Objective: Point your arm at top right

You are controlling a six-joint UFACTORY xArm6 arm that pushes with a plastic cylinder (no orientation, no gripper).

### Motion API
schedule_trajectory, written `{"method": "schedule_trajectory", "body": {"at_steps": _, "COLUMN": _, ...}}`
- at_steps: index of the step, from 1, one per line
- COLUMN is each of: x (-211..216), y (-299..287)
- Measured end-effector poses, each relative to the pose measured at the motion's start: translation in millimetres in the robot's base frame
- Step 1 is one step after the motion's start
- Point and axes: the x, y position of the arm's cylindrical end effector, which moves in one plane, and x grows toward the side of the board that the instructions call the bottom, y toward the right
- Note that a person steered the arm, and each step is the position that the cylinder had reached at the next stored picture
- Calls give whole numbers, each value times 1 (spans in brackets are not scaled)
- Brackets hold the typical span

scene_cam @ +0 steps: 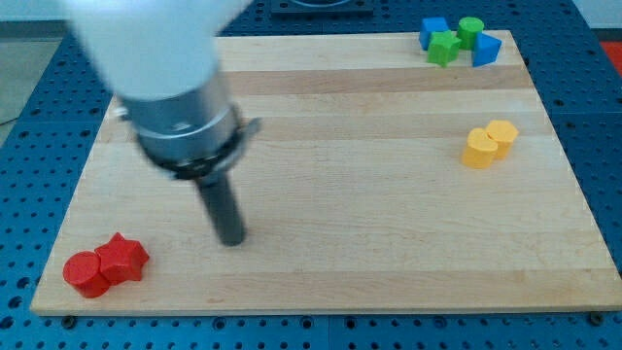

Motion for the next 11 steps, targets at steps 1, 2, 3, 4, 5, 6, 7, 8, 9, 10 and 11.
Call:
{"method": "schedule_trajectory", "body": {"at_steps": 1, "x": 0, "y": 3}}
{"method": "schedule_trajectory", "body": {"at_steps": 2, "x": 0, "y": 9}}
{"method": "schedule_trajectory", "body": {"at_steps": 3, "x": -8, "y": 90}}
{"method": "schedule_trajectory", "body": {"at_steps": 4, "x": -16, "y": 191}}
{"method": "schedule_trajectory", "body": {"at_steps": 5, "x": -46, "y": 305}}
{"method": "schedule_trajectory", "body": {"at_steps": 6, "x": -92, "y": 421}}
{"method": "schedule_trajectory", "body": {"at_steps": 7, "x": -100, "y": 428}}
{"method": "schedule_trajectory", "body": {"at_steps": 8, "x": -155, "y": 427}}
{"method": "schedule_trajectory", "body": {"at_steps": 9, "x": -264, "y": 420}}
{"method": "schedule_trajectory", "body": {"at_steps": 10, "x": -345, "y": 418}}
{"method": "schedule_trajectory", "body": {"at_steps": 11, "x": -348, "y": 418}}
